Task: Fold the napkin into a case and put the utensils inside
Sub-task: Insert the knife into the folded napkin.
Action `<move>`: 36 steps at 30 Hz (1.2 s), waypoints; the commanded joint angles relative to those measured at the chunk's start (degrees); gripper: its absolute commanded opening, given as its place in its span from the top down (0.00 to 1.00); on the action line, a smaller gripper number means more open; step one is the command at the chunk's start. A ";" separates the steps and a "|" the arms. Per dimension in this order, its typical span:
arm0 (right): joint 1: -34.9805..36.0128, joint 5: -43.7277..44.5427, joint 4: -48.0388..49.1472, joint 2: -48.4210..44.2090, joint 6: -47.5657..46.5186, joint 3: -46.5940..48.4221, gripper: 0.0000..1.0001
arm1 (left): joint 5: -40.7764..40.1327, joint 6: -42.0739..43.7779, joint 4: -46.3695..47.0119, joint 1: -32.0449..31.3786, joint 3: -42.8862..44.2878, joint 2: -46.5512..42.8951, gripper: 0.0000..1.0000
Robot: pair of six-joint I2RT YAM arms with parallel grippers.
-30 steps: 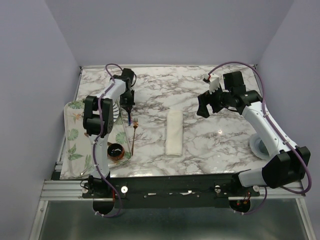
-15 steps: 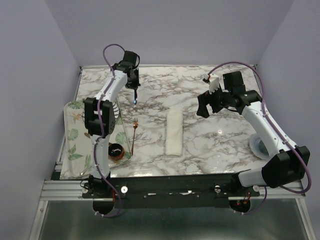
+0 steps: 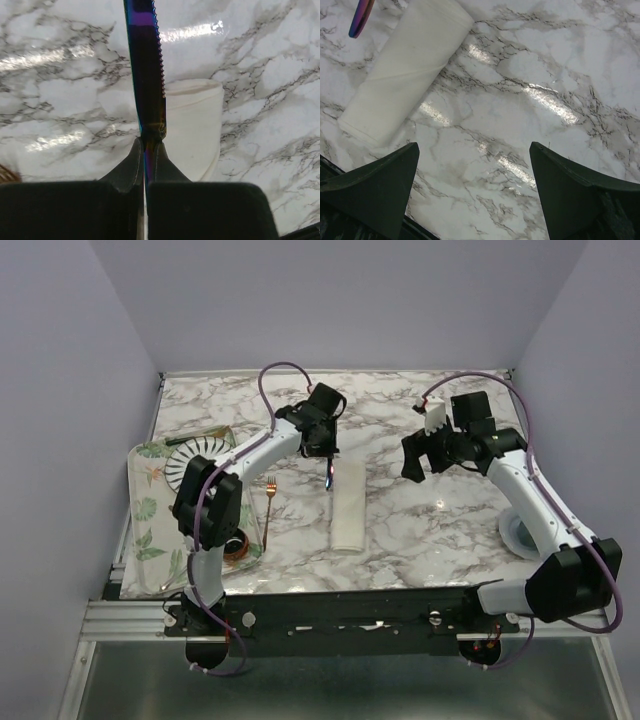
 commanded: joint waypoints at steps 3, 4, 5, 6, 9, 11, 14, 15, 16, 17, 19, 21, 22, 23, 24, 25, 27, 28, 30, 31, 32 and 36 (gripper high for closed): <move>-2.44 2.61 -0.98 -4.41 -0.42 -4.31 0.00 | -3.43 -7.72 4.95 -4.57 -1.60 0.95 1.00; -2.62 2.43 -0.99 -5.54 -0.42 -4.84 0.00 | -4.04 -7.98 4.87 -4.93 -1.59 1.65 1.00; -2.71 2.34 -1.07 -5.99 -0.42 -5.28 0.00 | -4.48 -8.16 4.95 -5.89 -1.59 1.83 1.00; -2.79 2.26 -0.99 -6.51 -0.33 -6.33 0.00 | -4.74 -8.25 5.13 -6.24 -1.77 2.09 1.00; -2.88 2.26 -0.99 -8.01 -0.24 -7.65 0.00 | -5.10 -9.04 6.09 -7.47 -3.08 2.88 1.00; -3.14 2.25 -0.99 -9.32 -0.24 -8.62 0.00 | -5.18 -10.00 6.01 -7.74 -3.35 3.85 1.00; -3.32 2.34 -1.25 -10.47 -0.24 -9.50 0.00 | -5.62 -10.27 6.36 -8.44 -3.88 4.64 1.00; -3.50 2.43 -1.42 -11.08 -0.24 -9.59 0.00 | -6.06 -10.09 6.36 -8.71 -3.97 4.82 1.00; -3.50 2.26 -1.69 -11.35 -0.33 -9.68 0.00 | -6.15 -10.09 6.27 -8.97 -4.32 5.17 1.00; -3.58 2.26 -1.69 -11.53 -0.24 -9.94 0.00 | -5.89 -10.18 6.27 -9.06 -4.67 5.17 1.00; -3.67 2.25 -1.78 -12.23 -0.24 -10.12 0.00 | -5.63 -10.36 5.75 -9.23 -5.80 5.26 1.00; -3.76 2.26 -2.04 -12.50 -0.50 -10.38 0.00 | -4.92 -10.79 5.22 -9.59 -6.86 4.82 1.00; -3.76 2.43 -2.13 -12.67 -0.59 -10.47 0.00 | -4.75 -10.71 5.22 -9.76 -8.00 4.04 1.00; -3.85 2.43 -2.22 -12.67 -0.77 -10.56 0.00 | -4.66 -10.79 5.13 -10.20 -8.62 3.51 1.00; -3.85 2.43 -2.22 -12.67 -0.68 -10.65 0.00 | -4.57 -10.97 5.13 -10.38 -10.02 2.98 1.00; -3.85 2.34 -2.30 -13.02 -0.68 -10.73 0.00 | -4.40 -11.15 5.13 -10.55 -10.73 1.84 1.00; -3.85 2.08 -2.30 -13.29 -0.68 -11.00 0.00 | -4.04 -12.11 5.39 -10.82 -12.05 0.78 1.00; -3.85 1.73 -2.22 -13.37 -0.59 -11.17 0.00 | -4.04 -12.37 5.39 -10.90 -13.01 -0.18 1.00; -3.85 1.38 -2.30 -13.55 -0.50 -11.35 0.00 | -3.78 -13.16 5.39 -11.17 -14.07 -0.98 1.00; -3.85 1.12 -2.30 -13.72 -0.42 -11.52 0.00 | -3.69 -13.26 5.48 -11.26 -14.34 -1.59 1.00; -3.85 1.03 -2.30 -13.90 -0.33 -11.70 0.00 | -3.52 -13.43 5.48 -11.34 -14.60 -1.94 1.00; -3.85 0.32 -2.39 -14.51 -0.15 -12.05 0.00 | -3.16 -14.05 5.22 -12.05 -16.01 -3.44 1.00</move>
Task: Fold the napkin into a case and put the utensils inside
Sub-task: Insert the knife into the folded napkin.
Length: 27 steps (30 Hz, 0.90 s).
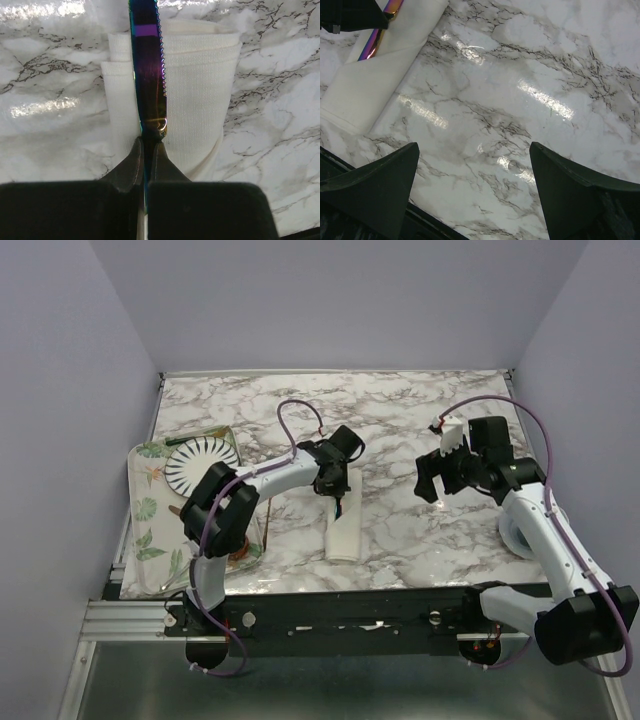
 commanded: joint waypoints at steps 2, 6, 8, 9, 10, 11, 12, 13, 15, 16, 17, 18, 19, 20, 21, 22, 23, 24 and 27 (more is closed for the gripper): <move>-0.44 -1.19 -1.67 -1.91 -0.11 -1.15 0.00 | 0.44 -2.14 -0.29 -1.34 -2.11 -4.34 1.00; -0.35 -1.54 -1.58 -2.70 -0.20 -1.85 0.00 | 1.75 -2.75 -1.34 -1.78 -4.04 -5.40 1.00; -0.53 -1.63 -1.58 -3.14 -0.20 -2.11 0.00 | 2.11 -3.36 -1.35 -2.13 -5.45 -6.27 1.00; -0.53 -1.71 -1.67 -3.22 -0.20 -2.29 0.00 | 2.20 -3.54 -1.35 -2.30 -5.89 -6.62 1.00; -0.44 -1.89 -1.67 -3.49 -0.20 -2.46 0.00 | 2.38 -3.54 -1.26 -2.48 -6.85 -7.24 1.00; -0.44 -1.80 -1.67 -3.58 -0.20 -2.47 0.00 | 2.46 -3.72 -1.17 -2.74 -7.29 -7.59 1.00; -0.44 -1.98 -1.58 -3.66 -0.20 -2.64 0.00 | 2.73 -3.98 -1.17 -3.18 -7.64 -7.86 1.00; -0.44 -2.15 -1.58 -3.75 -0.11 -2.82 0.00 | 2.90 -4.16 -1.00 -3.45 -8.17 -8.55 1.00; -0.44 -2.33 -1.58 -4.28 -0.20 -3.08 0.00 | 2.47 -4.59 -0.73 -4.06 -8.79 -9.17 1.00; -0.53 -2.42 -1.67 -4.37 -0.11 -3.26 0.00 | 2.38 -4.86 -0.56 -4.15 -9.57 -9.79 1.00; -0.44 -2.50 -1.58 -4.54 -0.11 -3.34 0.00 | 2.29 -5.30 -0.47 -4.24 -10.02 -10.14 1.00; -0.35 -2.51 -1.67 -4.80 -0.02 -3.43 0.00 | 2.38 -5.56 -0.21 -4.41 -10.46 -10.49 1.00; -0.44 -2.59 -1.58 -5.07 0.07 -3.52 0.00 | 2.46 -5.83 -0.20 -4.59 -11.07 -10.84 0.97; -0.44 -2.68 -1.67 -5.16 -0.02 -3.61 0.00 | 2.55 -5.92 -0.20 -4.68 -11.34 -10.93 0.93; -0.44 -2.77 -1.67 -5.51 -0.02 -3.70 0.00 | 2.64 -5.92 -0.20 -4.68 -11.34 -11.02 0.82; -0.53 -2.68 -1.76 -5.68 -0.02 -3.78 0.00 | 2.47 -5.66 -0.47 -4.68 -11.08 -11.28 0.77; -0.44 -2.59 -1.76 -5.77 0.07 -3.78 0.00 | 1.94 -4.61 -0.90 -4.68 -10.73 -11.37 0.72; -0.44 -2.59 -1.85 -6.04 -0.02 -3.87 0.00 | 0.37 -3.73 -2.13 -4.59 -10.20 -11.46 0.63; -0.44 -2.68 -1.76 -6.13 -0.02 -3.87 0.00 | -1.31 0.14 -4.68 -3.45 -7.57 -11.46 0.59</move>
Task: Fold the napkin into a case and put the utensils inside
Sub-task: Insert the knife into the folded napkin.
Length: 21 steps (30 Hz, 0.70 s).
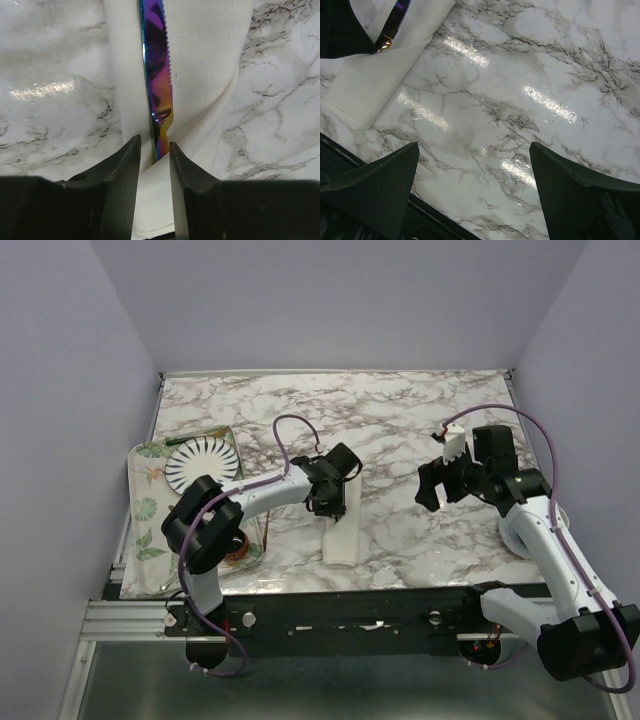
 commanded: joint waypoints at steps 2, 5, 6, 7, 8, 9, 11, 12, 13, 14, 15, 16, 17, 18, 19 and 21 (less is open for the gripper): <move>-0.44 -1.13 -0.93 -1.03 -0.04 -0.64 0.00 | -3.50 5.37 -3.97 3.06 5.25 -1.73 0.59; -0.44 -1.48 -0.32 -0.42 0.04 -0.46 0.00 | -4.38 7.31 -4.85 4.83 9.38 0.81 0.61; -0.53 -1.57 -0.14 -0.16 0.13 -0.46 0.00 | -4.47 8.01 -5.19 5.70 10.61 1.69 0.61; -0.44 -1.74 0.12 0.02 0.22 -0.37 0.00 | -4.38 8.19 -5.29 5.97 13.06 3.44 0.61; -0.44 -2.62 0.30 0.72 0.74 -0.37 0.00 | -4.38 8.45 -5.37 6.15 14.21 4.41 0.61; -0.44 -3.15 0.82 1.07 1.10 -0.37 0.00 | -4.47 8.80 -5.81 6.15 15.53 5.20 0.62; -0.44 -5.33 1.35 1.95 2.15 -0.20 0.00 | -4.03 8.89 -5.64 6.24 17.82 7.05 0.64; -0.35 -6.04 1.62 3.17 2.68 -0.11 0.00 | -3.94 8.89 -5.64 6.24 18.35 7.67 0.65; -0.53 -6.83 1.71 4.14 3.20 0.15 0.00 | -3.77 8.89 -5.46 6.24 19.14 8.63 0.65; -0.44 -8.58 1.71 5.02 4.17 0.76 0.00 | -3.94 8.89 -5.38 6.24 19.49 9.16 0.66; -0.44 -9.30 1.53 7.29 4.61 1.20 0.00 | -4.12 8.89 -5.55 6.24 19.85 9.69 0.66; -0.44 -10.09 1.53 8.36 5.23 1.56 0.00 | -4.29 8.81 -5.72 6.33 20.81 10.74 0.65; -0.53 -11.75 1.62 9.50 6.71 2.34 0.00 | -4.38 8.81 -5.99 6.33 21.16 11.27 0.65; -0.44 -12.90 2.49 10.82 7.68 2.61 0.00 | -4.38 8.81 -6.16 6.33 21.52 11.80 0.66; -0.44 -14.13 3.11 13.09 8.82 2.96 0.01 | -4.47 8.81 -6.34 6.33 21.87 12.50 0.65; -0.44 -17.29 5.73 15.65 12.78 3.49 0.05 | -4.47 8.89 -6.69 6.50 22.22 13.12 0.65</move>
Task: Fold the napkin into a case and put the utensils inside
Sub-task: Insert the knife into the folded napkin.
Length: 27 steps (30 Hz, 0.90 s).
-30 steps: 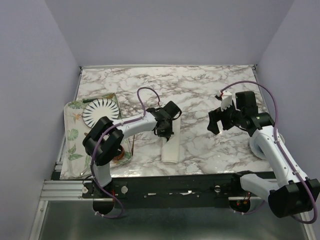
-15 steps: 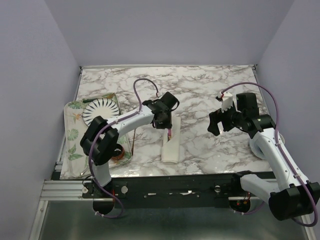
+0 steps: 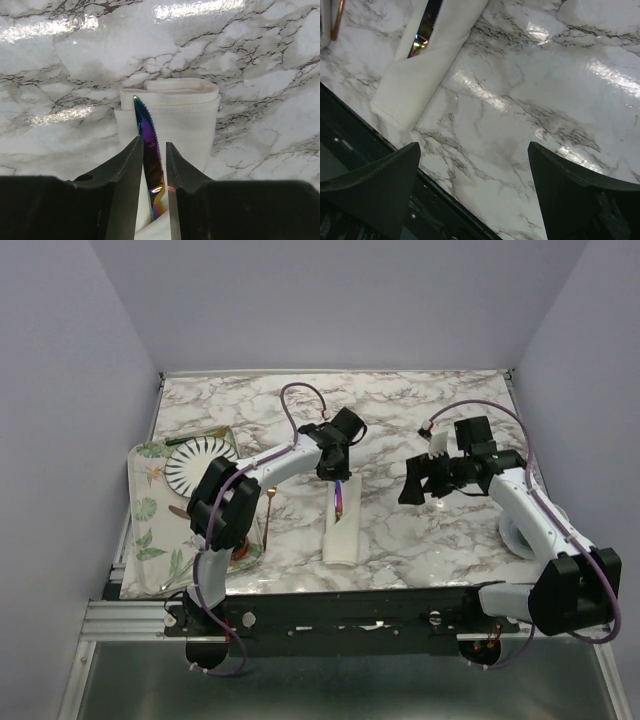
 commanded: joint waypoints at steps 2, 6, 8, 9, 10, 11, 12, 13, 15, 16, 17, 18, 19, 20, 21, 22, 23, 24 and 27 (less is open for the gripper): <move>-0.35 -11.33 6.71 8.94 12.63 3.17 0.08 | -1.98 0.89 -1.64 0.14 2.33 2.89 0.64; -0.35 -14.51 14.08 15.53 19.68 4.13 0.16 | -1.80 1.16 -2.26 0.32 2.95 4.21 0.64; -0.18 -15.48 16.03 19.56 22.58 5.45 0.17 | -1.80 1.25 -2.34 0.32 3.30 5.00 0.63; -0.09 -15.57 17.00 20.81 23.03 6.06 0.18 | -1.72 1.25 -2.43 0.32 3.48 5.27 0.63; 0.00 -15.57 17.36 22.04 23.38 6.68 0.19 | -1.72 1.42 -2.61 0.41 3.82 5.79 0.63; 0.09 -15.39 17.71 23.44 24.34 7.99 0.20 | -1.89 1.42 -2.70 0.41 3.92 5.97 0.63; 0.17 -15.65 18.58 25.72 24.87 8.44 0.21 | -1.89 1.42 -2.87 0.41 4.00 6.15 0.63; 0.26 -15.74 19.02 27.13 25.40 9.05 0.22 | -1.72 1.42 -3.14 0.32 4.35 6.67 0.62; 0.70 -16.35 20.25 30.55 27.07 10.28 0.23 | -1.71 1.60 -3.49 0.41 4.71 7.03 0.61; 0.79 -16.62 20.69 31.53 27.60 10.63 0.24 | -1.54 1.69 -3.49 0.41 5.23 7.55 0.61; 1.40 -16.80 21.13 32.50 28.47 10.90 0.24 | -1.45 1.86 -3.75 0.49 5.58 7.82 0.61; 1.67 -16.97 22.10 33.38 28.92 11.51 0.24 | -1.54 1.95 -4.10 0.50 5.76 8.08 0.60; 1.84 -17.06 22.37 35.13 29.27 11.78 0.26 | -1.45 1.95 -4.19 0.50 6.37 8.69 0.60; 2.28 -17.24 22.54 36.10 29.97 12.30 0.26 | -1.28 2.04 -4.28 0.50 6.64 8.87 0.60; 2.55 -17.32 22.81 36.89 30.24 13.00 0.27 | -1.28 2.30 -4.54 0.58 6.90 9.14 0.60; 2.72 -17.41 22.98 38.38 30.33 13.45 0.28 | -1.19 2.39 -4.72 0.58 7.25 9.49 0.61; 3.07 -17.41 23.07 39.09 30.68 13.80 0.28 | -1.01 2.48 -4.81 0.58 7.43 9.66 0.61; 3.34 -17.41 23.16 39.62 30.85 14.15 0.28 | -0.93 2.65 -5.16 0.67 7.61 9.75 0.62; 4.22 -17.24 23.34 41.73 31.38 15.12 0.30 | -0.84 2.83 -5.42 0.76 8.05 10.28 0.65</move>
